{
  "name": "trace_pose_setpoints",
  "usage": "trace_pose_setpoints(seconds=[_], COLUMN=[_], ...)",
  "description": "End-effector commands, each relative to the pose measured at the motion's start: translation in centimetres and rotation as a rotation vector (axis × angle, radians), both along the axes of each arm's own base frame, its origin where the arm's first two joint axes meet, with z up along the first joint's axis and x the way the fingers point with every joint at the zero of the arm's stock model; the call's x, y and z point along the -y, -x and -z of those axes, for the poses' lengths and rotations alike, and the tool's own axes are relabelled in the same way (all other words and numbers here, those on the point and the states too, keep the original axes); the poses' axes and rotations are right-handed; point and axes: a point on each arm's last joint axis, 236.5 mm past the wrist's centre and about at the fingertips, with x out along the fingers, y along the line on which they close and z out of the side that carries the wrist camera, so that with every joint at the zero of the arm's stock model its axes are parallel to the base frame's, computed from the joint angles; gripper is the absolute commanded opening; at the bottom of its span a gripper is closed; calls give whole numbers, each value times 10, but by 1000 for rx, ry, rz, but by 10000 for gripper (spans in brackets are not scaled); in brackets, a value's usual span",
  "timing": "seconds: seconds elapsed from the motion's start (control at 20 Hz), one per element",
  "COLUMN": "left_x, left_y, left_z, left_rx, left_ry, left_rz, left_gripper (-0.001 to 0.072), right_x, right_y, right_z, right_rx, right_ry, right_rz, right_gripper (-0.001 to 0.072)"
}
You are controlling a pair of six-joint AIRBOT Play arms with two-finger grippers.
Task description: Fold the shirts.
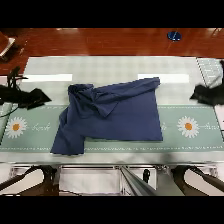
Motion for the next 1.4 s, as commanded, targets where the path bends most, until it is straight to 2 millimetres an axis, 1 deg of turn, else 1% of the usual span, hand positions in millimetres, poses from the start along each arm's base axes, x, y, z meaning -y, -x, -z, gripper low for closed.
trace_pose_setpoints(seconds=[0.0, 0.05, 0.1, 0.15, 0.25, 0.35, 0.45, 0.65, 0.75, 0.8, 0.85, 0.9, 1.0, 1.1, 1.2, 1.25, 1.3, 1.35], left_x=[-2, 3, 7, 13, 22, 28, 35, 51, 60, 65, 68, 69, 70, 70, 71, 71, 71, 71], left_y=[37, 42, 44, 46, 45, 41, 38, 43, 46, 49, 51, 52, 54, 55, 56, 56, 57, 57], left_z=[32, 39, 46, 53, 64, 72, 75, 83, 86, 85, 85, 84, 83, 82, 82, 81, 81, 81], left_rx=[-143, -179, -206, -231, -255, -241, -235, -261, -277, -285, -291, -292, -297, -302, -305, -307, -309, -309], left_ry=[130, 149, 161, 171, 171, 154, 146, 153, 156, 158, 160, 163, 167, 171, 173, 175, 176, 176], left_rz=[-55, -43, -32, -17, 8, 50, 82, 146, 174, 194, 208, 214, 218, 222, 223, 225, 227, 226], left_gripper=[505, 505, 505, 505, 505, 505, 505, 504, 484, 345, 77, 16, 16, 17, 16, 17, 16, 17], right_x=[-30, -44, -53, -58, -59, -60, -60, -60, -59, -57, -55, -54, -61, -76, -95, -103, -110, -119], right_y=[64, 75, 83, 89, 94, 94, 94, 94, 95, 97, 100, 107, 128, 147, 162, 165, 163, 157], right_z=[53, 62, 68, 73, 76, 76, 76, 76, 77, 78, 79, 80, 85, 94, 101, 104, 105, 106], right_rx=[-37, -47, -55, -67, -79, -77, -79, -79, -82, -89, -106, -133, -210, -275, -335, -352, -350, -332], right_ry=[-157, -202, -229, -240, -242, -245, -246, -244, -239, -231, -220, -214, -232, -269, -288, -295, -301, -318], right_rz=[68, 56, 52, 52, 51, 53, 52, 53, 51, 48, 52, 46, 24, 10, -59, -89, -113, -120], right_gripper=[411, 411, 411, 411, 411, 411, 411, 411, 411, 411, 410, 411, 411, 411, 411, 411, 411, 411])
